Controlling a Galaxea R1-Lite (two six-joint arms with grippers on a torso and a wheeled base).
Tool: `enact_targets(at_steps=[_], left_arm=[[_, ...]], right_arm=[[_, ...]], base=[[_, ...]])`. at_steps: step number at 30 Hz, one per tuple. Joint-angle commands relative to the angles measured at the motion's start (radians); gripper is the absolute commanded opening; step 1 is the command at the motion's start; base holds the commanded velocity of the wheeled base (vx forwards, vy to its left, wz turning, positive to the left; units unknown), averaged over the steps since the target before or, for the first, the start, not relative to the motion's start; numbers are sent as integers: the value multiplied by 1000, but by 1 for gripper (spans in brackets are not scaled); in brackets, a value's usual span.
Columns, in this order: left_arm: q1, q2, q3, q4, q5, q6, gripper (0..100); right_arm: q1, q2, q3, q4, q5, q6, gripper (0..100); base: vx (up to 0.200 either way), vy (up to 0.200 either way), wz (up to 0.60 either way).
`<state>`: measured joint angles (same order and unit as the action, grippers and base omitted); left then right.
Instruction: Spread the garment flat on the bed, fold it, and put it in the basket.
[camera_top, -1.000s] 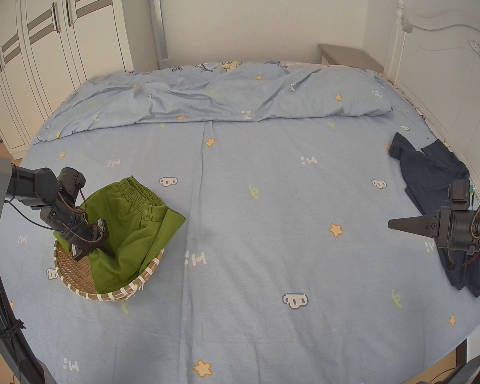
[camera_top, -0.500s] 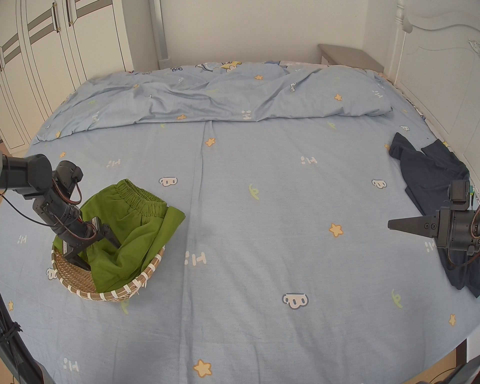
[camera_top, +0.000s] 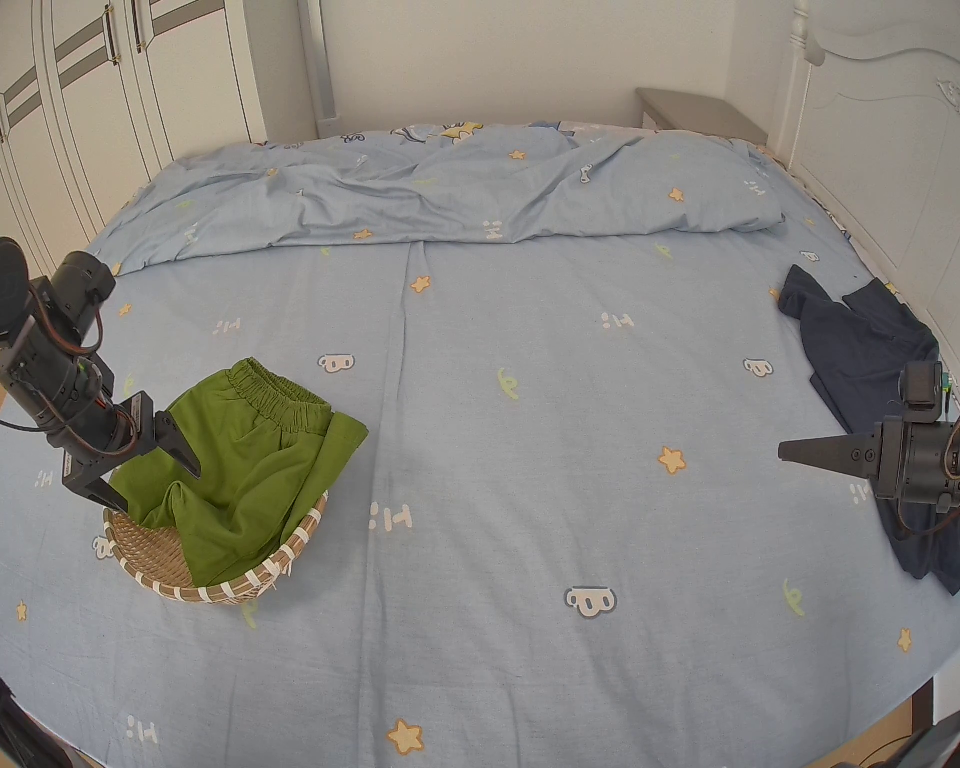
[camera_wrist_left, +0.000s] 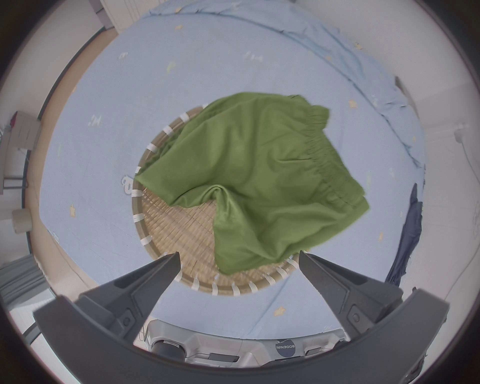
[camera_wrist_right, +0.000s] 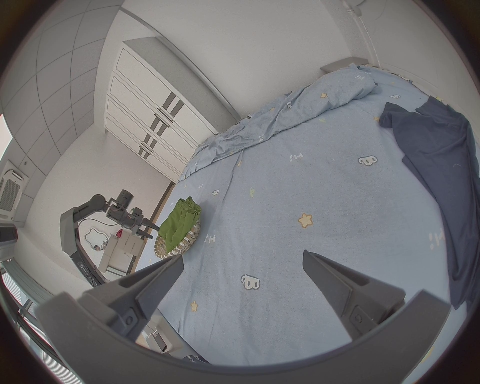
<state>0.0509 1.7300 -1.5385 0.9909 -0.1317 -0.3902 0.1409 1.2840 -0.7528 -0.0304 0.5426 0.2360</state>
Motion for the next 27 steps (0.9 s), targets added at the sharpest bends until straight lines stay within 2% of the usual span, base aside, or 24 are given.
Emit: enact_targets(at_steps=[1,5,6,10,14,16,22,27], left_arm=[[-121,-302,87,-5,12,-12,100],[-223,-517,205,-86,15,-58,100],[-252,-610,262,-110,24,-75,100],[-278,-873,422,-146,98,-124,100],[-256,-1112,583,-143,172,-137,100],[-221,-1236,670,-138,182,-137,100],[-82,-1435,821,-149,187,-127,100],[-74,-1547,920,-156,187,-127,100]], right_arm=[[28,-216,98,0,-7,-27,100],[23,-356,208,0,-7,-64,100],[22,-442,268,-2,-9,-76,100],[-29,-672,423,4,-9,-79,100],[-92,-855,498,41,-9,-73,100],[-96,-925,490,127,-7,-73,100],[-44,-1057,455,319,-9,-73,100],[2,-1095,477,366,-9,-72,100]], base=[[0,0,0],[0,0,0],[0,0,0],[0,0,0],[0,0,0],[0,0,0],[0,0,0],[0,0,0]])
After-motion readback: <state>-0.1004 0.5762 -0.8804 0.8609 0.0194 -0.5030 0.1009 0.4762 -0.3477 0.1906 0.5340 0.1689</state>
